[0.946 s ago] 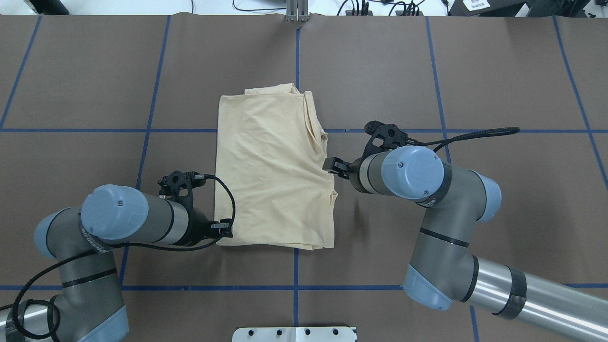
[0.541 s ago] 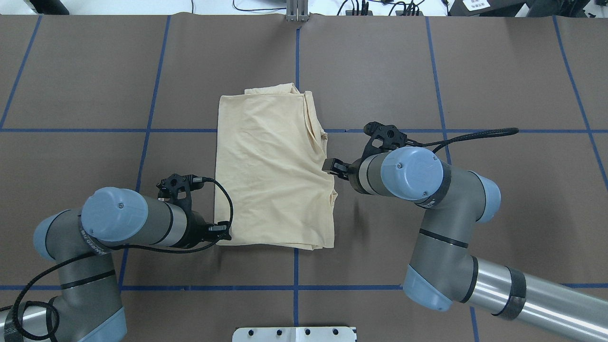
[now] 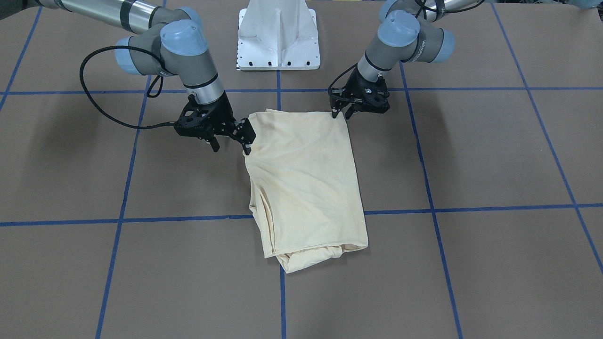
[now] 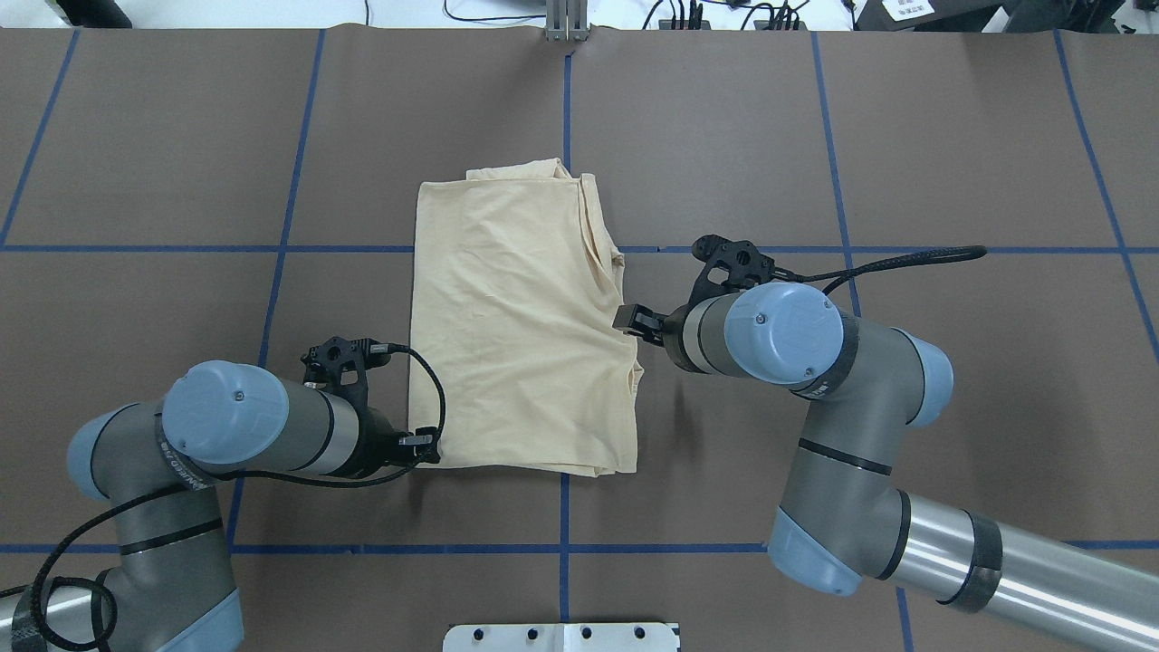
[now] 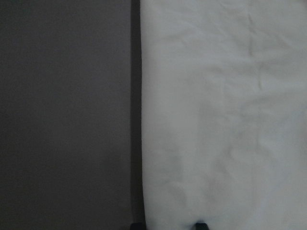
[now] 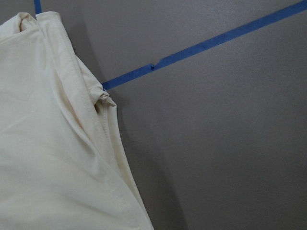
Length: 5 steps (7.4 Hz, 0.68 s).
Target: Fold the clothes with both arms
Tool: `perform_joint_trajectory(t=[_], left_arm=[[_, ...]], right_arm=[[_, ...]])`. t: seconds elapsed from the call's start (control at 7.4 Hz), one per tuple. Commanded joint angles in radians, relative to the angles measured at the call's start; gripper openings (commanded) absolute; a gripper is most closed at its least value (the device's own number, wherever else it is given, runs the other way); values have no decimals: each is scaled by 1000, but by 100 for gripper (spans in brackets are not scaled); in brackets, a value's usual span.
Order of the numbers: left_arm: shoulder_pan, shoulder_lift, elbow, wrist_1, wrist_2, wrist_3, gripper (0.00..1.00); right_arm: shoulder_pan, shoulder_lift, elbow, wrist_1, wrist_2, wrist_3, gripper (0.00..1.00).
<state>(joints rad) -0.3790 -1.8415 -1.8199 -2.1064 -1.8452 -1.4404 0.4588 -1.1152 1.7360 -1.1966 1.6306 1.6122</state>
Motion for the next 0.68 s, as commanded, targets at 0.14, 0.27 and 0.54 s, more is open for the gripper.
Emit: perform_joint_trajectory(t=[0.14,0.27,0.54], left_arm=[[3,-7,1,0,0,-8,36],[8,-7,1,0,0,-11,35],[8,-7,1,0,0,-12,35]], right_arm=[[0,0,-1,0,0,0,100],[-3,0,-3,0,0,0,100],[-6,0,-3,0,0,0,100]])
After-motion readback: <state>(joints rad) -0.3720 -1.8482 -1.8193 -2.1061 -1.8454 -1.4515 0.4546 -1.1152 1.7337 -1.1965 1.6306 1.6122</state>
